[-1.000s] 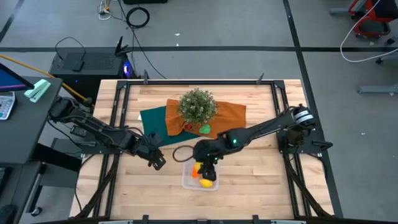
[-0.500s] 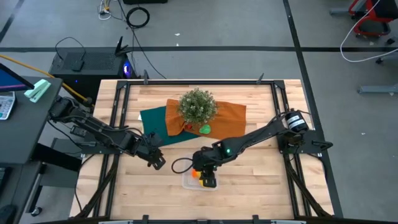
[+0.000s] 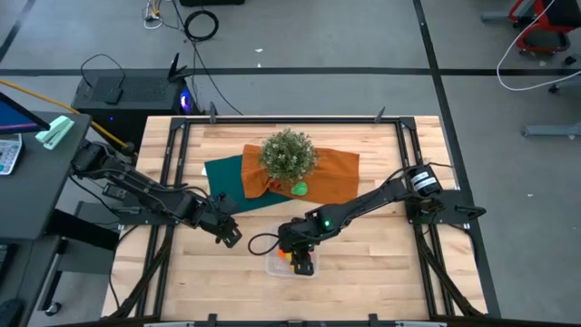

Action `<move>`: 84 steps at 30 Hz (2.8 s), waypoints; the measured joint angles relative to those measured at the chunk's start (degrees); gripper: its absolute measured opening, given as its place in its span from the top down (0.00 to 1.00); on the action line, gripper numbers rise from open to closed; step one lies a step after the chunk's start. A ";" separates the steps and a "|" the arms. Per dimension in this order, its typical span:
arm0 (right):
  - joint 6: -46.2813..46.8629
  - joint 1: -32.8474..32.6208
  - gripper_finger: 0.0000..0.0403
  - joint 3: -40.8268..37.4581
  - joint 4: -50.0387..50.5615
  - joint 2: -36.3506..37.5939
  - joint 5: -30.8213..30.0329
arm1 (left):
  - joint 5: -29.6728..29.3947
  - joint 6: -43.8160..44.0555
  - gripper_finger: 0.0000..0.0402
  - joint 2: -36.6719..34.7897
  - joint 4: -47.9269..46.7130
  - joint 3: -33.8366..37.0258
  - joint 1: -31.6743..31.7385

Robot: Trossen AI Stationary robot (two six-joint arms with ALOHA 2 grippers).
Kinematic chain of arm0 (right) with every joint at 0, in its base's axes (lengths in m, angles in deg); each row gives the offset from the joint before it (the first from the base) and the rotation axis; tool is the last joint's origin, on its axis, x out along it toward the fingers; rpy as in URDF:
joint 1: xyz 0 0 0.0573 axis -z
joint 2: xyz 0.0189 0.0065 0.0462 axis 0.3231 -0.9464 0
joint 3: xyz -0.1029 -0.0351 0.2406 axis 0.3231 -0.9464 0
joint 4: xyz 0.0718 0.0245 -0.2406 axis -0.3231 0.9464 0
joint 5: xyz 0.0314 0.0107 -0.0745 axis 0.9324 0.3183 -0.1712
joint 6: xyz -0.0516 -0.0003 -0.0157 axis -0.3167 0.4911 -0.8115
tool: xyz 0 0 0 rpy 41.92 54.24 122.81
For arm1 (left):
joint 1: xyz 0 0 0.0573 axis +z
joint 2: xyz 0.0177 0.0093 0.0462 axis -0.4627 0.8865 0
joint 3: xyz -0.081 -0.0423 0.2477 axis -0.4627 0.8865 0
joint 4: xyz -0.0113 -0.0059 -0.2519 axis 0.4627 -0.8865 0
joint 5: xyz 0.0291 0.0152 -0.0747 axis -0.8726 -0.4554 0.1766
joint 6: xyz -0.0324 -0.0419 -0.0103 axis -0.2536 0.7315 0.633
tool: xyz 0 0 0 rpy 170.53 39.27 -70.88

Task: Pick and placing Produce into tupperware
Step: Put the lemon into the transparent bin, then put the pear into the transparent bin

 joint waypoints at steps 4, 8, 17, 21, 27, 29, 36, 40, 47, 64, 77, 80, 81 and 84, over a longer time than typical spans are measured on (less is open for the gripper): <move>0.01 0.00 0.53 -0.06 0.00 -0.98 -0.02 | -0.01 0.28 0.73 0.00 0.07 0.00 0.00; 0.10 0.03 0.53 -0.07 -0.71 -1.41 -0.03 | 0.00 0.32 0.73 0.01 -0.02 0.00 -0.06; -0.32 -0.02 0.49 0.08 -0.79 -0.98 0.68 | -0.01 0.73 0.73 0.02 0.11 0.00 -0.94; -0.10 -0.31 0.43 0.09 -0.57 -0.98 0.68 | -0.01 1.53 0.73 0.02 0.06 0.00 -0.94; 1.19 -0.33 0.34 0.09 -0.47 -0.96 0.72 | -0.49 1.53 0.73 0.01 0.17 0.00 -0.94; 1.19 -0.31 0.32 0.07 0.35 -0.30 0.61 | -0.85 1.59 0.73 0.00 0.17 0.00 -0.94; 1.13 -0.06 0.34 1.78 6.94 5.19 -4.52 | -1.50 1.77 0.73 0.00 0.24 0.00 -0.92; 1.33 0.49 0.37 1.84 13.77 10.75 -10.46 | -1.92 1.75 0.73 0.02 0.18 0.00 -0.92; 3.46 1.66 0.41 1.60 25.97 20.67 -23.00 | -3.02 1.75 0.73 0.02 0.39 0.00 -0.91; 18.47 1.15 0.42 -16.88 35.60 40.51 -37.70 | -3.94 1.79 0.73 0.02 0.56 0.00 -0.79; 39.17 -3.70 0.43 -46.05 24.60 62.44 -42.53 | -6.38 1.73 0.73 0.00 1.43 0.00 -0.79; 39.30 -2.93 0.43 -51.12 19.44 64.22 -43.21 | -9.29 1.72 0.73 0.02 2.26 0.00 -0.29; 39.27 -2.74 0.43 -52.53 18.03 64.29 -43.21 | -10.05 1.72 0.73 0.01 2.52 0.00 0.07; 39.10 -2.15 0.43 -55.03 17.31 63.73 -43.50 | -11.41 1.72 0.73 0.02 2.99 0.00 1.48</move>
